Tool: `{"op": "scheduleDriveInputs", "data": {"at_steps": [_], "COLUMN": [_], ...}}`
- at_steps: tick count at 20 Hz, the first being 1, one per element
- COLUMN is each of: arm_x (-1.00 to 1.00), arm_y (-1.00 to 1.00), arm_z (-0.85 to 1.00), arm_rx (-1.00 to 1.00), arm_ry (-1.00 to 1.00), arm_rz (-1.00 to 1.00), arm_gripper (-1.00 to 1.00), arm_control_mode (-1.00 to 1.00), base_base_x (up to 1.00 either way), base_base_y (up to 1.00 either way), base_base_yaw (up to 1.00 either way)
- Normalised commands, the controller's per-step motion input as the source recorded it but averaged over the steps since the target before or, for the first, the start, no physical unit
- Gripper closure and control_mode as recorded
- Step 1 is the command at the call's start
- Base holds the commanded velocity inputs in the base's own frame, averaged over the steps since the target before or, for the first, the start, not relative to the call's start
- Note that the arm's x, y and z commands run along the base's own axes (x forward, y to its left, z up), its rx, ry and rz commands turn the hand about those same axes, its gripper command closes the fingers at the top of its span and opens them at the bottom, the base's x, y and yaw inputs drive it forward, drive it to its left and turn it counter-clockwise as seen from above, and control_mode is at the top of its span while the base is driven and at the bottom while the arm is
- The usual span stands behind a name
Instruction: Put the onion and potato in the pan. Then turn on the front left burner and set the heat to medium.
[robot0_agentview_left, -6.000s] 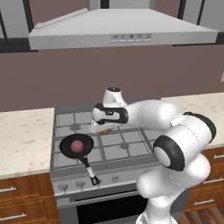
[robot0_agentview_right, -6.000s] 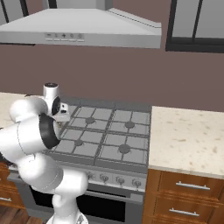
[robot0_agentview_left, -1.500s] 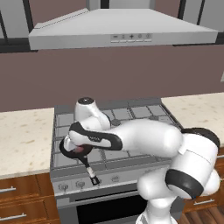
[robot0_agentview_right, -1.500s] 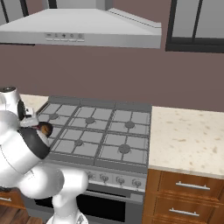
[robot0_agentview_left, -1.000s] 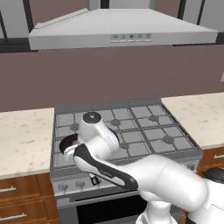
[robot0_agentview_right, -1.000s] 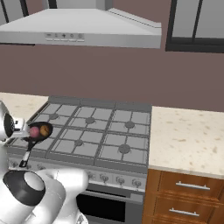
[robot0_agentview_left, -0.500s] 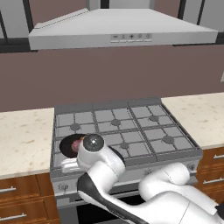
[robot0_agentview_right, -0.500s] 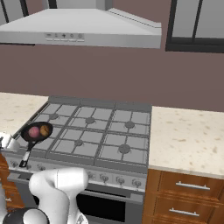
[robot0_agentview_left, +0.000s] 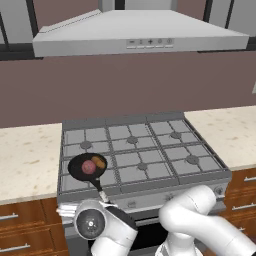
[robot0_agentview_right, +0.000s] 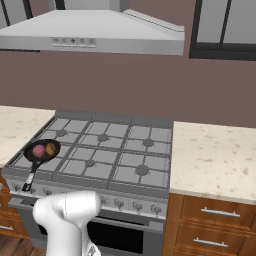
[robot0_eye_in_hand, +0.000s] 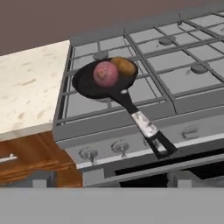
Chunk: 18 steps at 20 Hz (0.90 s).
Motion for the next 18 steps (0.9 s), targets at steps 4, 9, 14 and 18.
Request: {"op": "scheduleDriveInputs", "data": {"at_steps": [4, 9, 14, 18], "arm_x": [-0.18, 0.0, 0.01, 0.01], "arm_y": [0.34, 0.17, 0.0, 0.0], "arm_z": [0.0, -0.4, -0.31, -0.08], "arm_rx": [0.0, 0.0, -0.11, -0.14], "arm_ry": [-0.32, -0.24, -0.15, -0.06], "arm_rz": [-0.13, -0.05, 0.0, 0.0], "arm_gripper": [-1.0, -1.0, -1.0, -1.0], "arm_control_mode": [-1.0, -1.0, -1.0, -1.0], "base_base_x": [0.0, 0.0, 0.0, 0.0], "base_base_y": [0.0, 0.0, 0.0, 0.0], "base_base_yaw": [0.0, 0.0, 0.0, 0.0]}}
